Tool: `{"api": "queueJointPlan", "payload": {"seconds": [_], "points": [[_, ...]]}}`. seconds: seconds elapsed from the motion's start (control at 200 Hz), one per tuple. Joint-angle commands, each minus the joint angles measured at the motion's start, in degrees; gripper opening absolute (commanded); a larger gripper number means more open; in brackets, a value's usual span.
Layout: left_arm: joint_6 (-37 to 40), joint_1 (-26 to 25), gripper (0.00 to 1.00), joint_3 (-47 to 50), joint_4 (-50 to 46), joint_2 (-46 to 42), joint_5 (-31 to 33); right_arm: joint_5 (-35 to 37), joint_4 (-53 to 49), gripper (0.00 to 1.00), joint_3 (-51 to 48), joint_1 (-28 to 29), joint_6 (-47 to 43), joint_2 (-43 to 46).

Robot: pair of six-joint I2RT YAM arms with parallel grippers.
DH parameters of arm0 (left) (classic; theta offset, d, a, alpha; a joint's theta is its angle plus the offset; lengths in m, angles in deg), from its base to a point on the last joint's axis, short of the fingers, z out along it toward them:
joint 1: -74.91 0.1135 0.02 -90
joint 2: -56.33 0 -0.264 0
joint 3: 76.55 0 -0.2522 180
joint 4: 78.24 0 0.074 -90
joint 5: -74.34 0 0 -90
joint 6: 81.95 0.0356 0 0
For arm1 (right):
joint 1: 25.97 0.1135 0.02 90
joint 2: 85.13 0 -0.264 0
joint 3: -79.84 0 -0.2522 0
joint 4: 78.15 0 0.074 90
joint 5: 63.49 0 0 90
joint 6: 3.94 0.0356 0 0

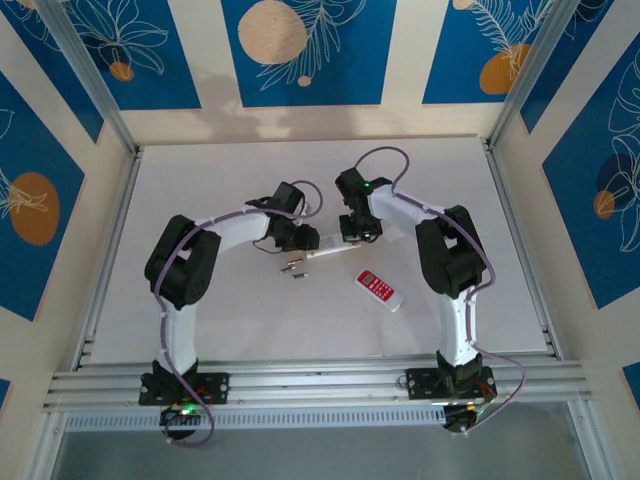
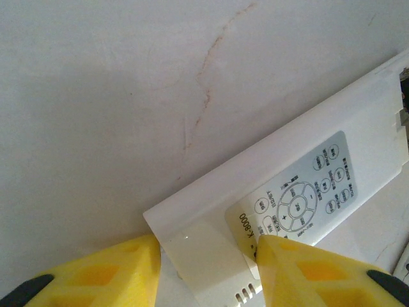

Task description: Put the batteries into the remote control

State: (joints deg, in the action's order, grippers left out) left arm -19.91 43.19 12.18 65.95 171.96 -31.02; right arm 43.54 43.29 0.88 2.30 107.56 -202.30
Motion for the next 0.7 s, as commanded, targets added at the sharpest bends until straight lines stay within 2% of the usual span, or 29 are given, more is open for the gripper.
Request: {"api": "queueJointPlan", "payload": {"seconds": [0.0, 0.1, 0.695], "points": [[0.76, 0.32, 0.45, 1.05, -1.39, 1.59, 1.03, 2.30, 3.77, 0.09, -0.16, 0.63, 0.36, 0.18], [0.75, 0.26, 0.45, 0.95, -1.41, 1.72, 1.12, 4.55, 3.99, 0.09, 0.03, 1.09, -1.11, 0.53], [1.17, 0.27, 0.45, 0.26, -1.96, 2.72, 2.08, 5.99, 4.26, 0.09, 0.32, 1.77, -4.60, 0.47]]}}
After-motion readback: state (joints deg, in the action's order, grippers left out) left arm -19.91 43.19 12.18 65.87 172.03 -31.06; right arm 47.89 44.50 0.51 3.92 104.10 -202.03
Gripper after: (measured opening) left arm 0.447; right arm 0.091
